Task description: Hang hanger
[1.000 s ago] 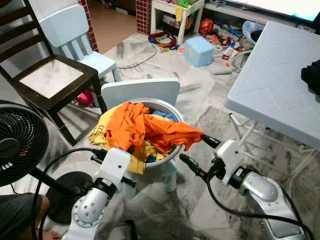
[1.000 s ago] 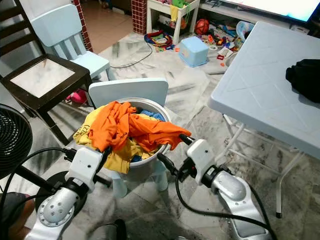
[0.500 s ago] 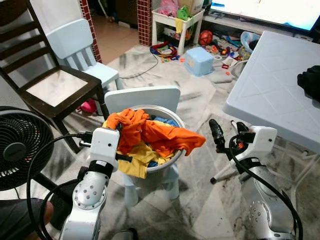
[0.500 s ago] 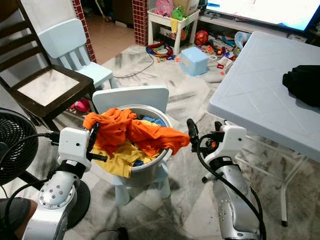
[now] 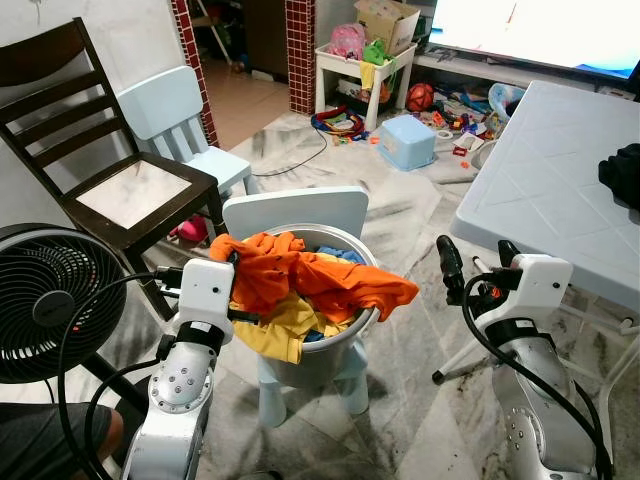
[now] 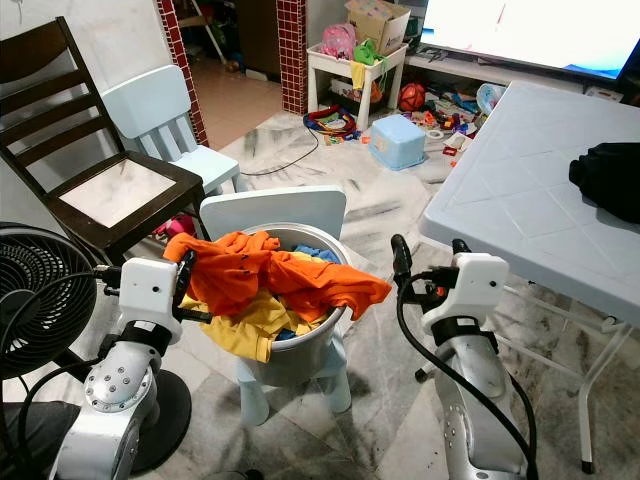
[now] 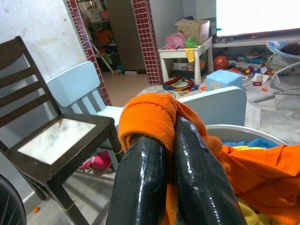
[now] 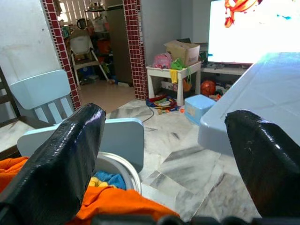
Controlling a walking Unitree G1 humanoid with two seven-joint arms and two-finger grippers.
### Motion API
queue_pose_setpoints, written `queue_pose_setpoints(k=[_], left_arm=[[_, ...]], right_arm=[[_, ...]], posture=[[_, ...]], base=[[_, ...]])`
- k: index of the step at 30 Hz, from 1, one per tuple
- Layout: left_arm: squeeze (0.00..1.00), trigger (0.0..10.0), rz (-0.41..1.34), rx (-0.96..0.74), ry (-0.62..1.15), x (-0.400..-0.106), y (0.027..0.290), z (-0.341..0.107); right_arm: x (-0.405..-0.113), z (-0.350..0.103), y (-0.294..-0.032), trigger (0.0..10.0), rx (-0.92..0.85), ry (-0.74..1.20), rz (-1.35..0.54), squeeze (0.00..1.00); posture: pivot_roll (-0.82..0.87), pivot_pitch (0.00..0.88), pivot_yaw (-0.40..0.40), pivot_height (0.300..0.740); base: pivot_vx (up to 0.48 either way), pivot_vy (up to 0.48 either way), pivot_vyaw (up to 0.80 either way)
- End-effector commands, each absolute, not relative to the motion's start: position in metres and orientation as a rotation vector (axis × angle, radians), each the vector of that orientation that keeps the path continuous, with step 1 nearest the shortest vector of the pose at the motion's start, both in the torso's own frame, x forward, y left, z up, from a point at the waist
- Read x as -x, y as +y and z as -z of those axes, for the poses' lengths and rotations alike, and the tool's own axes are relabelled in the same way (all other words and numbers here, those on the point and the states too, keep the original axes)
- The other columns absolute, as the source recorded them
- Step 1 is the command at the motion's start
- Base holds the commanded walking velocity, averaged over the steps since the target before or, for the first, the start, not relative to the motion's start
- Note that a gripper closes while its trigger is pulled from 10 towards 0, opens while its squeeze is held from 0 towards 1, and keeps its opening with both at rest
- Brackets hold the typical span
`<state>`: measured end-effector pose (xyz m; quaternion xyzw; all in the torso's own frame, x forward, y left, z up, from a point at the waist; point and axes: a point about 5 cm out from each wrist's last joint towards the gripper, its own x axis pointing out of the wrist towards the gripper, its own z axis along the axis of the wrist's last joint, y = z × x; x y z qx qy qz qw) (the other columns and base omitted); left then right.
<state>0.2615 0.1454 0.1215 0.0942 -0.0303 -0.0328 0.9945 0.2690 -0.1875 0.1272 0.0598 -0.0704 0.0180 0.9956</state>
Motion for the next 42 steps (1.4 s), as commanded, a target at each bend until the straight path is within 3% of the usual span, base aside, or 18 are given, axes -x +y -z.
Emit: queue_pose_setpoints(k=[1, 12, 17, 27, 42], left_arm=[[0.0, 10.0, 0.044, -0.168, -0.068, -0.263, 0.151, -0.121], [0.0, 10.0, 0.103, -0.114, -0.064, -0.257, 0.145, -0.122], [0.0, 10.0, 0.136, -0.11, -0.065, -0.253, 0.141, -0.127], [0.0, 10.0, 0.154, -0.1, -0.051, -0.25, 0.135, -0.126], [0.0, 10.0, 0.173, -0.103, -0.028, -0.247, 0.136, -0.125]], right_arm=[[-0.267, -0.122, -0.191, 10.0, -0.149, -0.128, 0.001, 0.0], [-0.27, -0.124, -0.198, 10.0, -0.115, -0.116, 0.013, 0.0], [-0.265, -0.121, -0.198, 10.0, -0.116, -0.094, 0.004, 0.0], [-0.263, -0.12, -0.194, 10.0, -0.088, -0.08, -0.021, 0.0], [-0.266, -0.122, -0.198, 10.0, -0.074, -0.072, -0.009, 0.0]], posture=[[0.04, 0.0, 0.019, 0.74], [0.03, 0.0, 0.011, 0.74], [0.03, 0.056, -0.001, 0.74], [0.02, 0.071, -0.006, 0.74], [0.02, 0.085, -0.014, 0.74]], base=[[0.0, 0.0, 0.0], [0.0, 0.0, -0.19], [0.0, 0.0, -0.71], [0.0, 0.0, 0.0], [0.0, -0.349, 0.0]])
